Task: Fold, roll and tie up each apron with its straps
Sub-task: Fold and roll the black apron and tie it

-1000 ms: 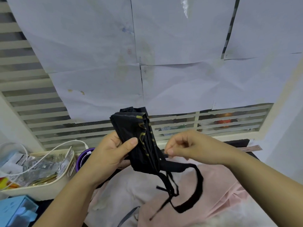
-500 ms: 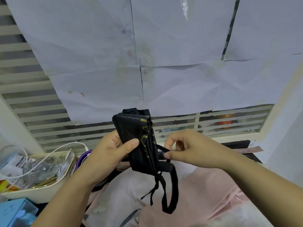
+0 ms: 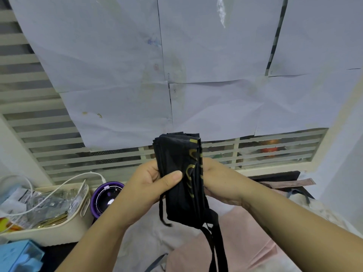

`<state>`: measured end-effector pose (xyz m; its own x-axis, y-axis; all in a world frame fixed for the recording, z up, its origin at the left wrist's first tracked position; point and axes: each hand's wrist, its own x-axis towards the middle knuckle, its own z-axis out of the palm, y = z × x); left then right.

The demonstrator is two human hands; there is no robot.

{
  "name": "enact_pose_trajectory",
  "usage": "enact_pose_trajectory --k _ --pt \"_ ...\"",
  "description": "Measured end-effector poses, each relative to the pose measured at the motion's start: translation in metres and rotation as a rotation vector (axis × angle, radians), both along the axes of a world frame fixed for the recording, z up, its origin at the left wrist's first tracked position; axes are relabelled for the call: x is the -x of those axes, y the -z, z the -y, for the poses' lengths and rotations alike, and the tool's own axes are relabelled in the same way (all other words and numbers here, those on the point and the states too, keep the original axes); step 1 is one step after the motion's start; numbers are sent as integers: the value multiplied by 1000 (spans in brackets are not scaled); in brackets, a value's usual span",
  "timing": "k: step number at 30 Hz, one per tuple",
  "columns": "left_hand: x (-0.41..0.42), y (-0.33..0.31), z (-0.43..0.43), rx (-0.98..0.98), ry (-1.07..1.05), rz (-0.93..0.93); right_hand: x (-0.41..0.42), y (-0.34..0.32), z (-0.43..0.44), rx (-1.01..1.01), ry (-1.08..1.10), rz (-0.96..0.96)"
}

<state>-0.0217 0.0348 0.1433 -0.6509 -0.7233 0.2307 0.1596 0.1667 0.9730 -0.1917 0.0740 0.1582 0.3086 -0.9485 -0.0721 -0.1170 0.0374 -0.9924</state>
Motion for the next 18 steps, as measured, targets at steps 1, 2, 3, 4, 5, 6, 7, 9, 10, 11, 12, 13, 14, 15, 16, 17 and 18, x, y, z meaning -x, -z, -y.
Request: enact_pose_trajectory --k 1,2,3,4,5,6,7,9,10,11,12,13,14,15,16,17,18 --pt "1 1 0 9 -5 -13 1 0 0 -9 -9 -5" --pt "2 2 0 24 -13 -24 1 -1 1 -19 -18 -11" --pt "3 3 0 39 -22 -31 1 -2 0 -16 -29 -19" --pt "4 5 0 47 -34 -39 2 -1 1 -12 -33 -35" --pt "5 7 0 45 -46 -46 3 -2 0 -3 -38 -67" --pt "6 9 0 38 -59 -50 5 -3 1 1 -32 -110" --pt "7 12 0 33 -74 -50 6 -2 1 5 -24 -156" --pt "9 18 -1 41 -100 -33 10 0 4 21 10 -227" --pt "11 21 -2 39 -115 -21 12 1 4 35 23 -257" --pt "12 25 -2 33 -123 -13 13 2 4 49 30 -288" --pt "13 29 -3 15 -136 -8 14 3 3 48 30 -311" --pt "14 34 -3 -11 -153 -13 15 6 2 39 29 -319" --pt "15 37 -3 -41 -176 -19 18 9 2 20 38 -321" --pt "16 43 -2 -78 -201 -25 20 15 2 6 50 -322" --pt "17 48 -2 -113 -223 -26 22 22 4 1 70 -331" --pt "16 56 -2 -149 -244 -29 23 28 3 2 71 -339" --pt "18 58 -2 -169 -265 -27 24 31 2 5 64 -314"
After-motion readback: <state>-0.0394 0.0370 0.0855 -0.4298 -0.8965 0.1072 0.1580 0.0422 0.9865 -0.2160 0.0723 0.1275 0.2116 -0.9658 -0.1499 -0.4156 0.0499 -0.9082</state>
